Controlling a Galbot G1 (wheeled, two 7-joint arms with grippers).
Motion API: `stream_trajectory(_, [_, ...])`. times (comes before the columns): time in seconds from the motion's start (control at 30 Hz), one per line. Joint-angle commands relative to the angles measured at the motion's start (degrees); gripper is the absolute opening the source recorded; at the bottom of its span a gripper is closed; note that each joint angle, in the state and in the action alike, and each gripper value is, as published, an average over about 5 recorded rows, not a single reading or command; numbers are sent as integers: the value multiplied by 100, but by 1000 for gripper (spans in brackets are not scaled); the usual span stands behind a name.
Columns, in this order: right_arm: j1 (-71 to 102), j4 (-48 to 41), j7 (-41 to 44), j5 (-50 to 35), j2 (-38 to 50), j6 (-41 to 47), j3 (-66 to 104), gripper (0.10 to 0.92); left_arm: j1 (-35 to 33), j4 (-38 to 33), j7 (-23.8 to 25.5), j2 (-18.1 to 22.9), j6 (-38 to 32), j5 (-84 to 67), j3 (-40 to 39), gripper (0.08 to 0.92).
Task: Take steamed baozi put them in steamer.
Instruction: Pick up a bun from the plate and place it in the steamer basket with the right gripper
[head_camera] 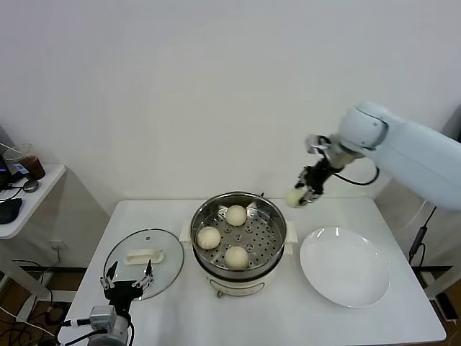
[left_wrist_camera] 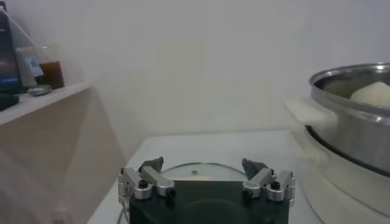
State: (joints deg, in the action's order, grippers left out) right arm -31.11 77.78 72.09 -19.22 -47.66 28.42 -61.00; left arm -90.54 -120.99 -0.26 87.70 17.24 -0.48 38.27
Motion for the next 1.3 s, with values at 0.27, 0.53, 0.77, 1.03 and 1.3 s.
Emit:
stream_trajectory(0.27, [-22, -89, -428, -148, -1375, 649, -955, 458, 94, 13, -3, 39, 7, -94, 50, 823])
stream_trajectory(0.53, [277, -292, -585, 292, -1497, 606, -960, 458, 83, 12, -9, 57, 7, -101, 46, 823])
stream_trajectory(0.77, [605, -404, -810, 359, -1546, 611, -793, 458, 42, -28, -21, 73, 3, -114, 29, 823])
stream_trajectory(1.03, [748, -364, -861, 404, -1552, 609, -773, 458, 40, -45, -26, 76, 2, -115, 33, 823])
stream_trajectory(1.3, [675, -264, -802, 457, -1499, 647, -849, 458, 43, -46, -27, 91, 2, -111, 21, 823])
